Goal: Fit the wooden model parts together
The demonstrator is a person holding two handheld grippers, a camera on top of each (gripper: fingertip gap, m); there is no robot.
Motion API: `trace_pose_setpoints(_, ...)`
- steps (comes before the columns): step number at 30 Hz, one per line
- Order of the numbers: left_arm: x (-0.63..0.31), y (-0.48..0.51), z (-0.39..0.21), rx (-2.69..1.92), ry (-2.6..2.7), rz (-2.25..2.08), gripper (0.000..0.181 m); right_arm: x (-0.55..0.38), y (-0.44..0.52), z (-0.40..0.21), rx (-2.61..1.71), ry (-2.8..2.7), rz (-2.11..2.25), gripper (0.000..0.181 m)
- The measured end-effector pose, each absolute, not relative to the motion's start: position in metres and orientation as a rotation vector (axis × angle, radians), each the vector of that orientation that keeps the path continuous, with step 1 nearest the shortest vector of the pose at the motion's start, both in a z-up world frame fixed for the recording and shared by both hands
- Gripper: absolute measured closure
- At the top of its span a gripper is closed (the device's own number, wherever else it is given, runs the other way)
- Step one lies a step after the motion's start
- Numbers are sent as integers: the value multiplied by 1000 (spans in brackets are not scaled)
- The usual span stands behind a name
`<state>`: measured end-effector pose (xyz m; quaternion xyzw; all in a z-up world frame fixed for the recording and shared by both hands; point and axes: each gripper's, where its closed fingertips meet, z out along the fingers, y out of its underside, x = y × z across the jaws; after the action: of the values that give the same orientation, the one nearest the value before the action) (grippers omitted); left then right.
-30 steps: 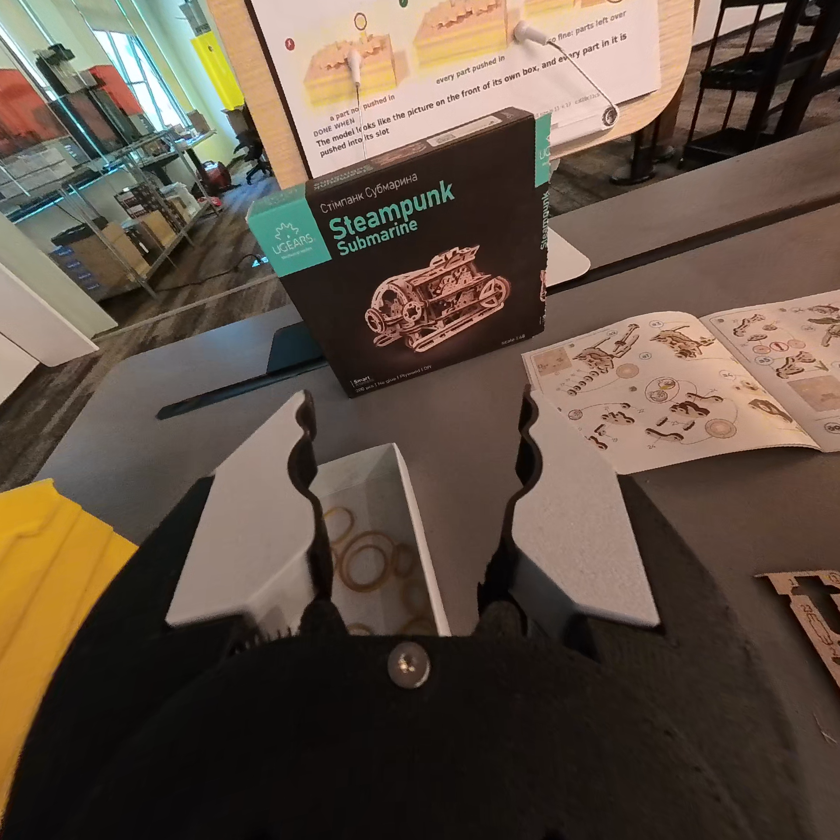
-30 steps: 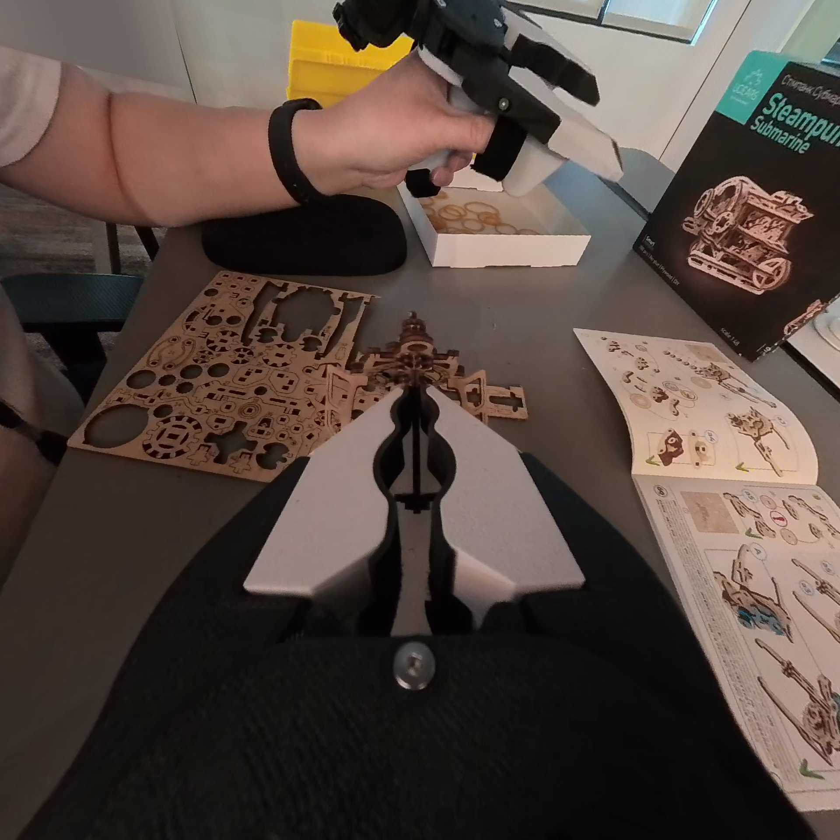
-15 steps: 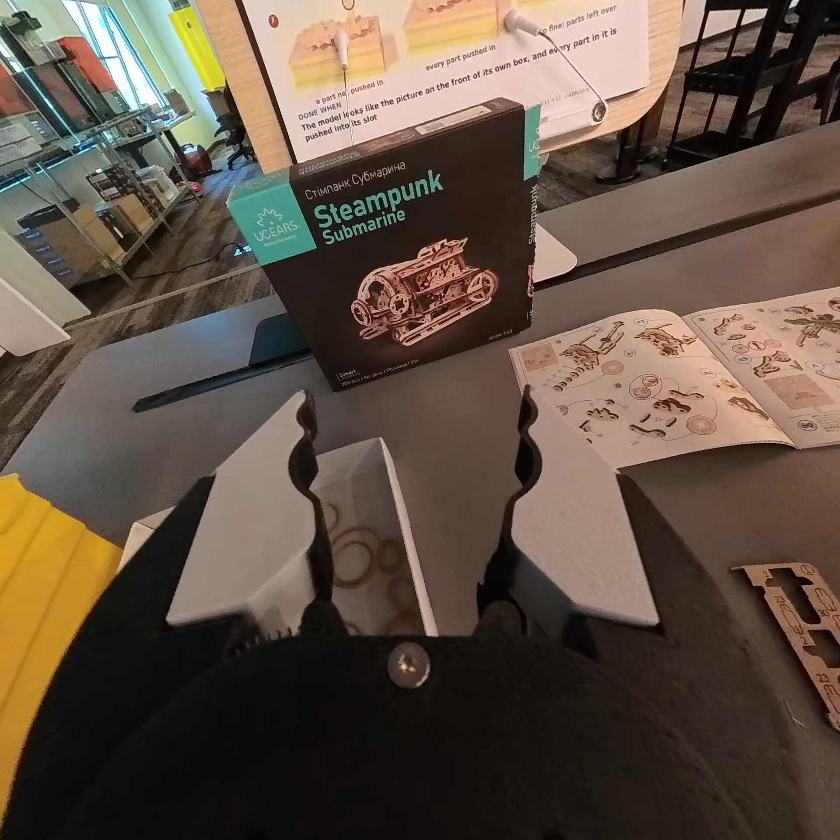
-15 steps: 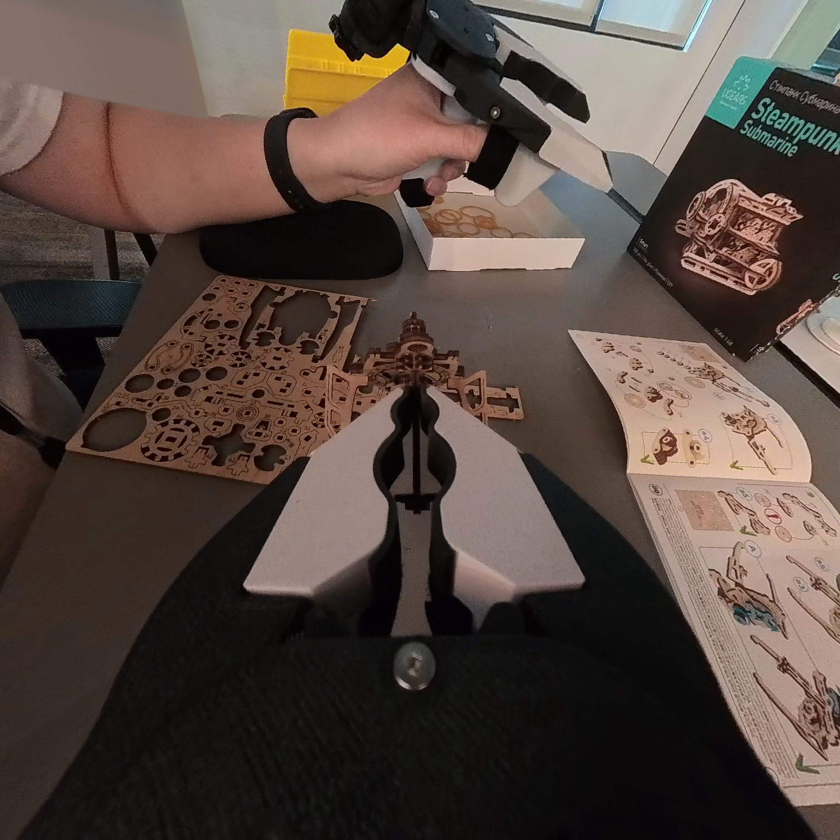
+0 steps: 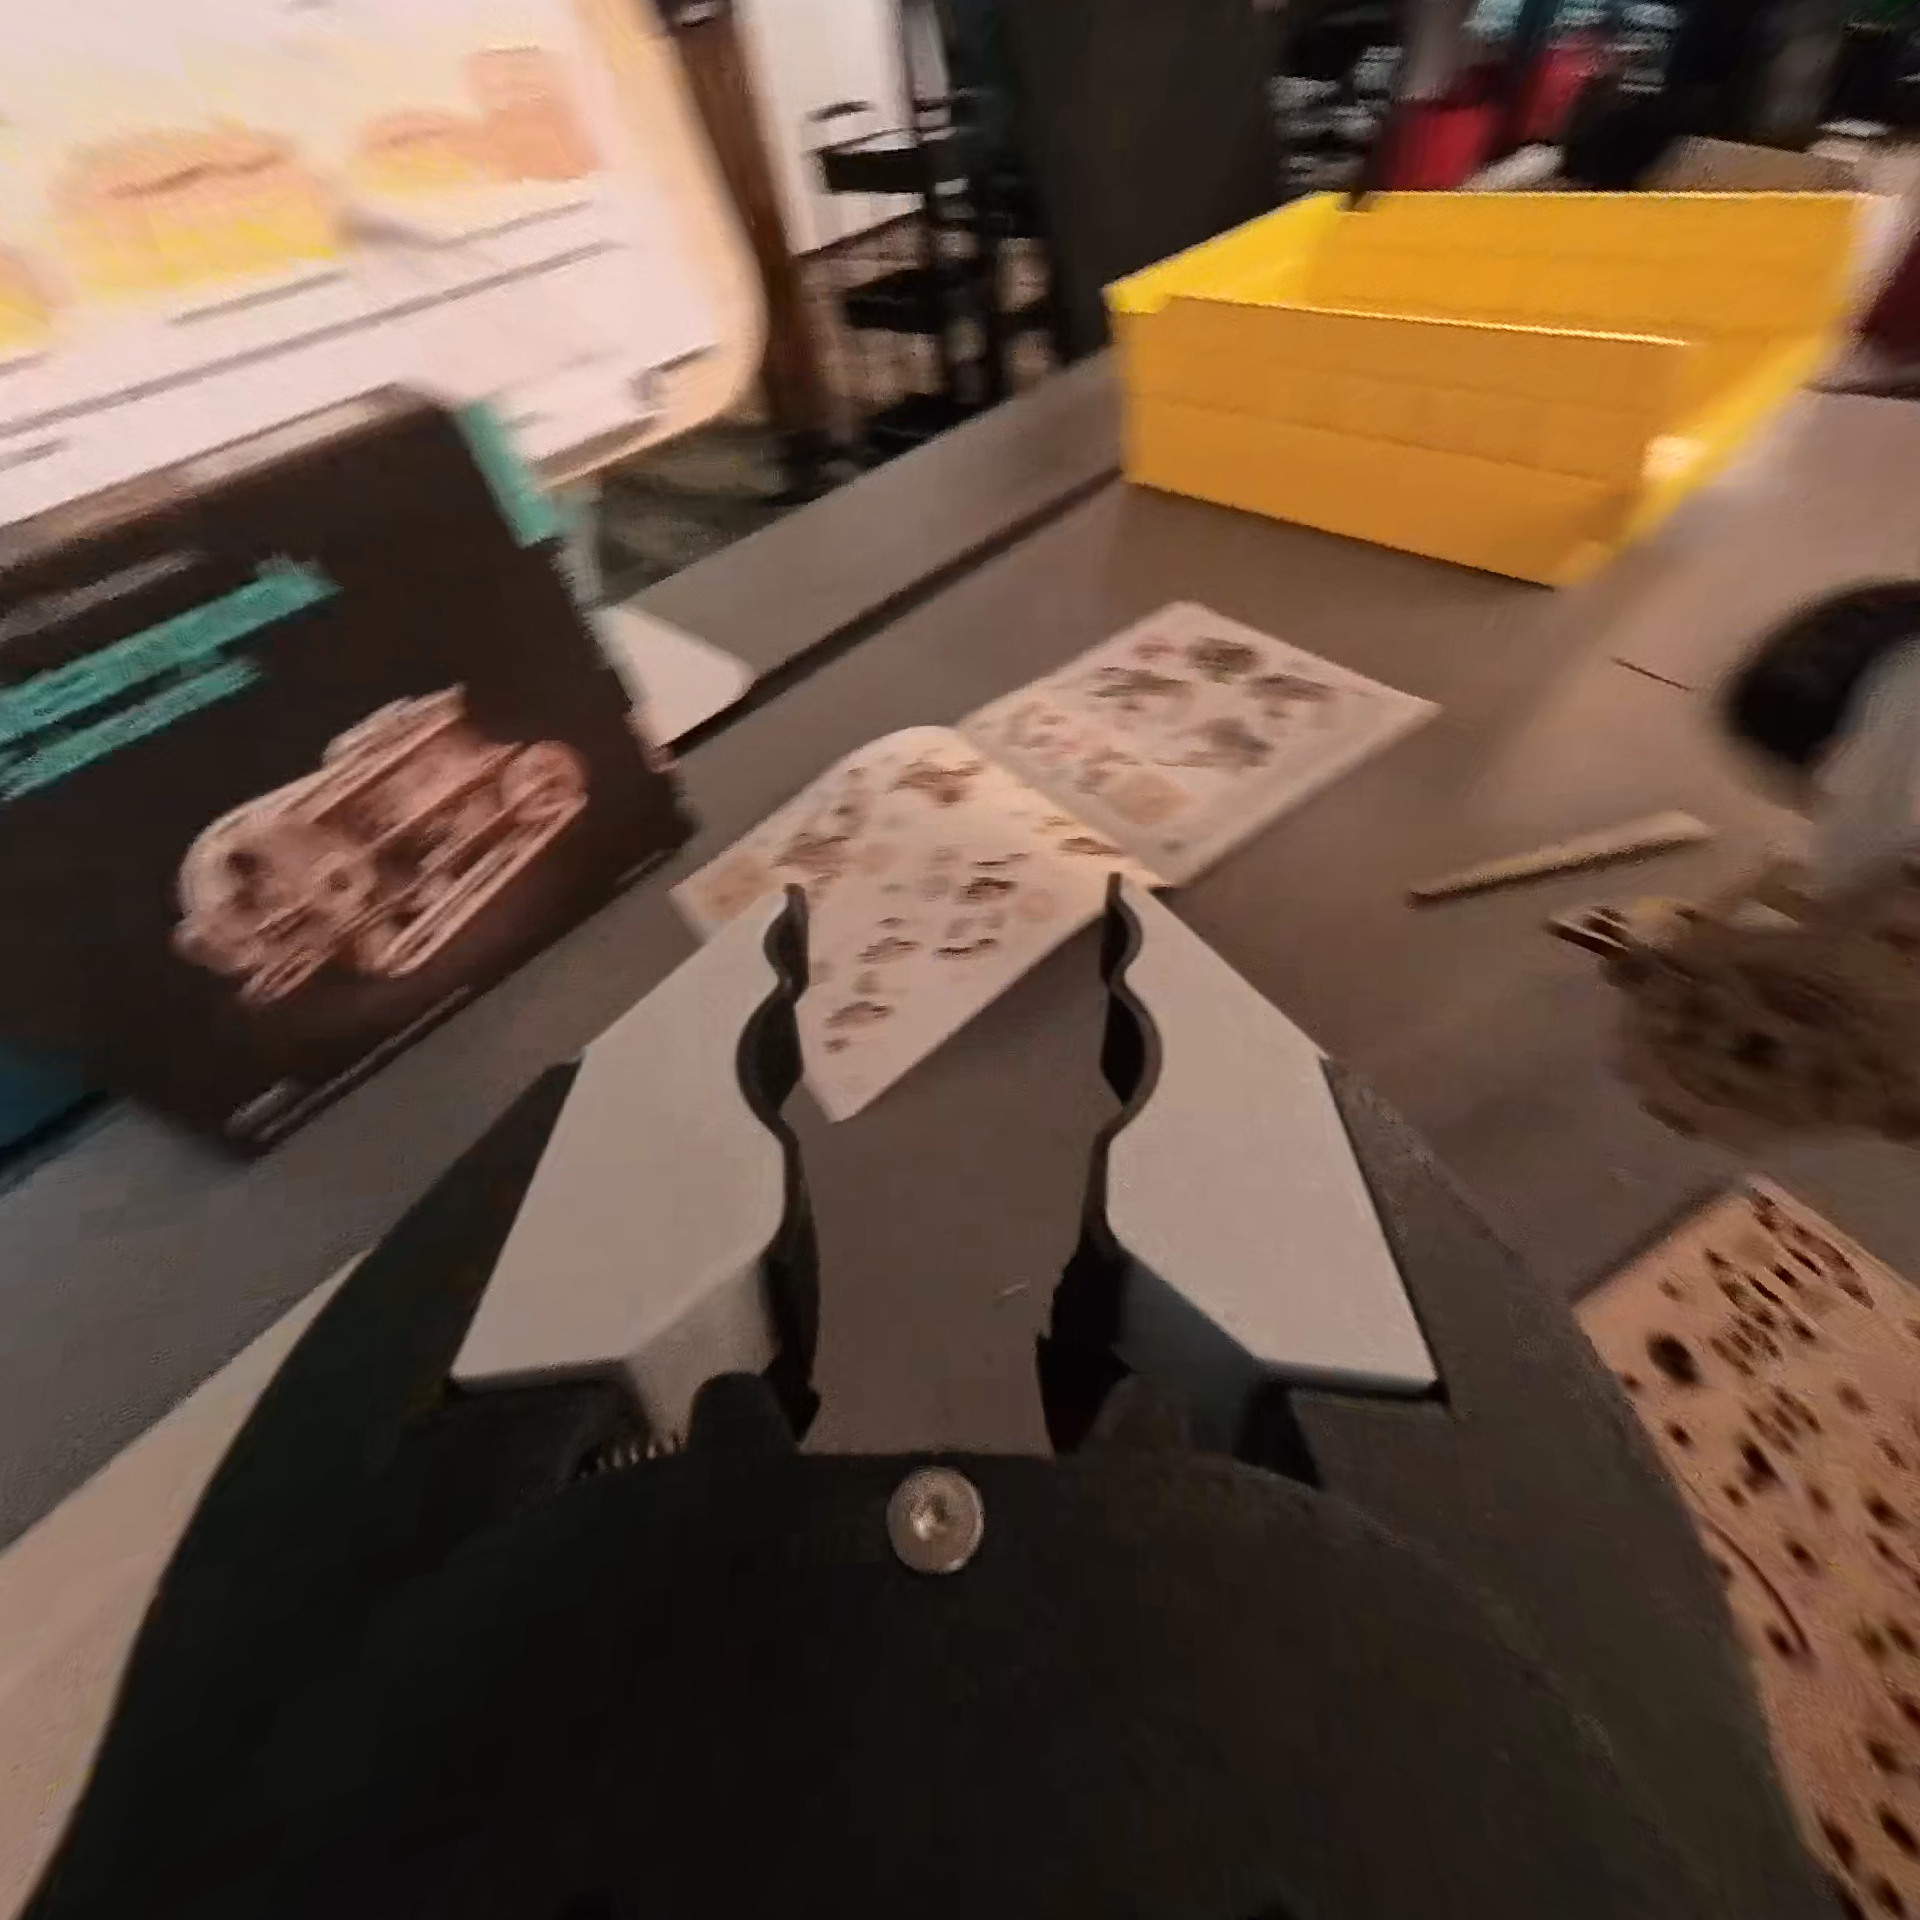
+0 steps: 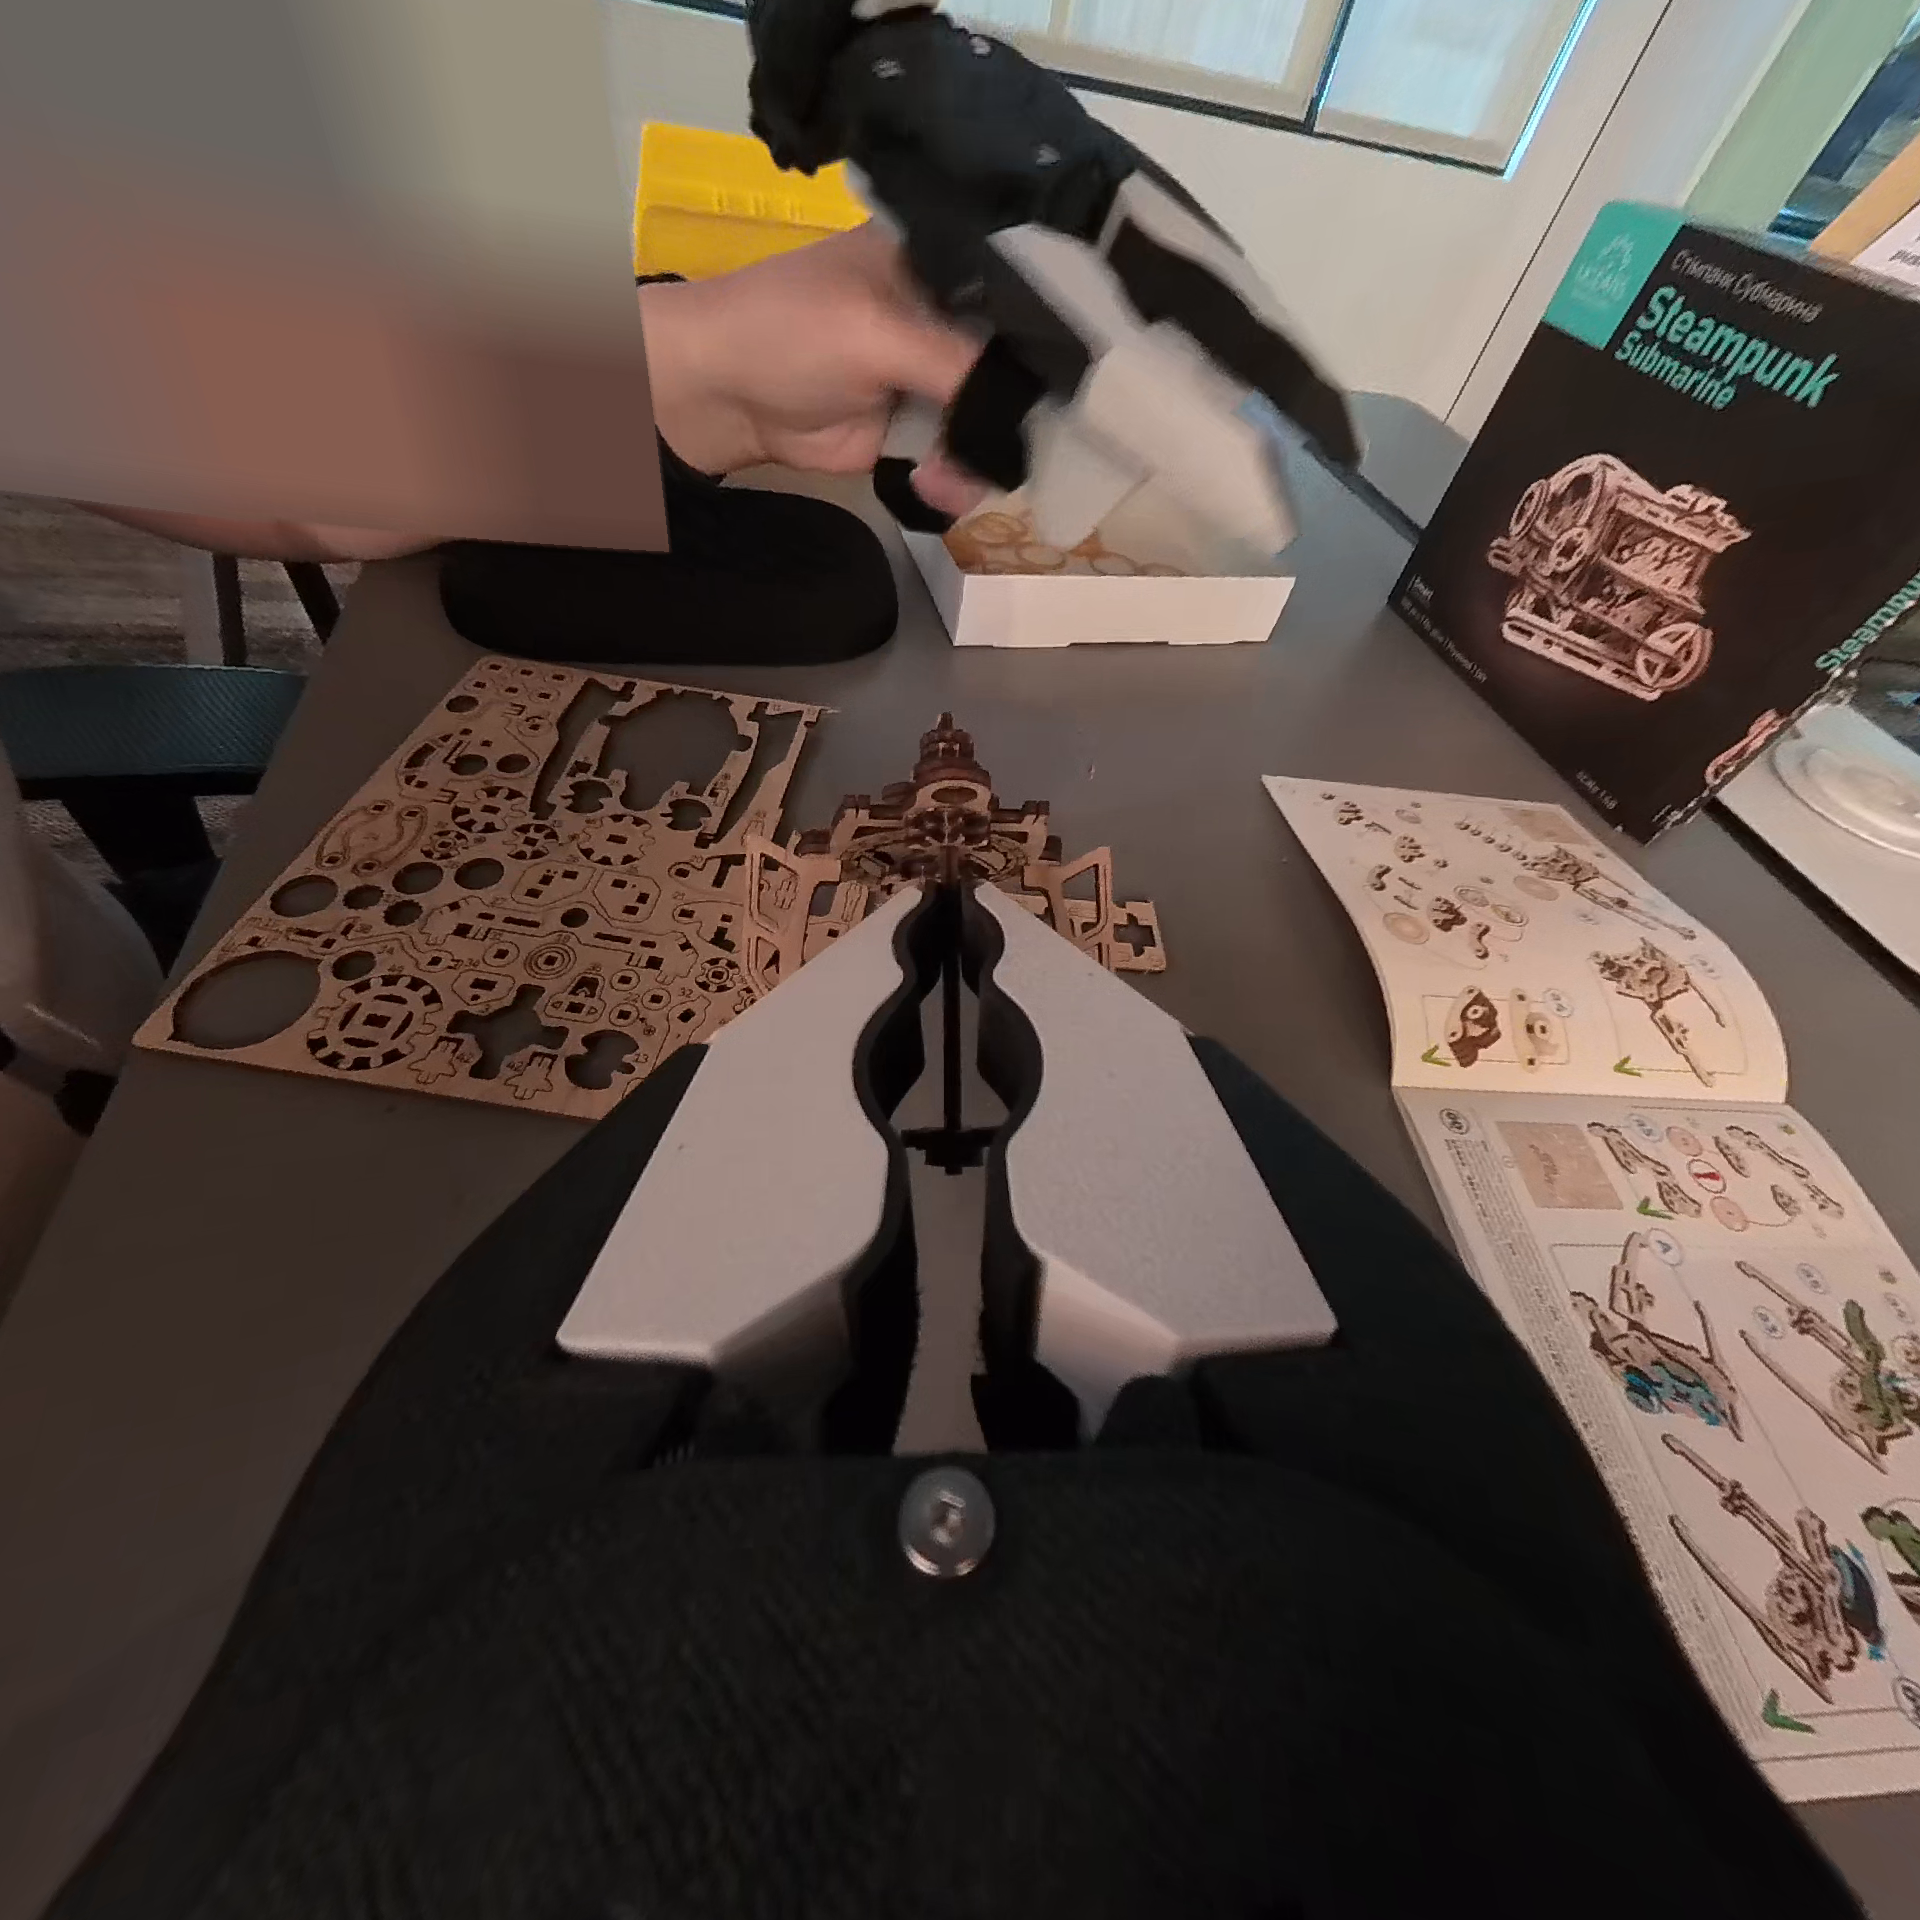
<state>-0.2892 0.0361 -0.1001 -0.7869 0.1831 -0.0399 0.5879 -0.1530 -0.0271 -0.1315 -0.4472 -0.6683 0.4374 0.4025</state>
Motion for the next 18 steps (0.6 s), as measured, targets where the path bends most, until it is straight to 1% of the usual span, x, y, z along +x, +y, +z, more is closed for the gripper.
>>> trace_pose_setpoints(1, -272, 30, -102, -1819, 527, -138, 133, -153, -27, -132, -1132, -1688, 1106, 181)
trace_pose_setpoints(3, -241, 13, -102, -1774, 677, -242, 134, -152, -26, -131, -1135, -1684, 1110, 181)
trace_pose_setpoints(4, -224, 1, -102, -1740, 752, -320, 138, -153, -25, -131, -1136, -1680, 1109, 180)
trace_pose_setpoints(7, -193, -31, -110, -1663, 923, -453, 156, -153, -23, -133, -1134, -1682, 1075, 180)
trace_pose_setpoints(10, -181, -38, -128, -1702, 995, -458, 156, -155, -23, -138, -1122, -1701, 1026, 180)
trace_pose_setpoints(11, -180, -37, -129, -1706, 992, -454, 153, -156, -24, -139, -1119, -1709, 1014, 180)
trace_pose_setpoints(14, -169, -42, -120, -1658, 939, -596, 162, -157, -27, -142, -1101, -1735, 976, 180)
trace_pose_setpoints(18, -169, -43, -118, -1653, 930, -621, 166, -157, -32, -143, -1077, -1752, 954, 180)
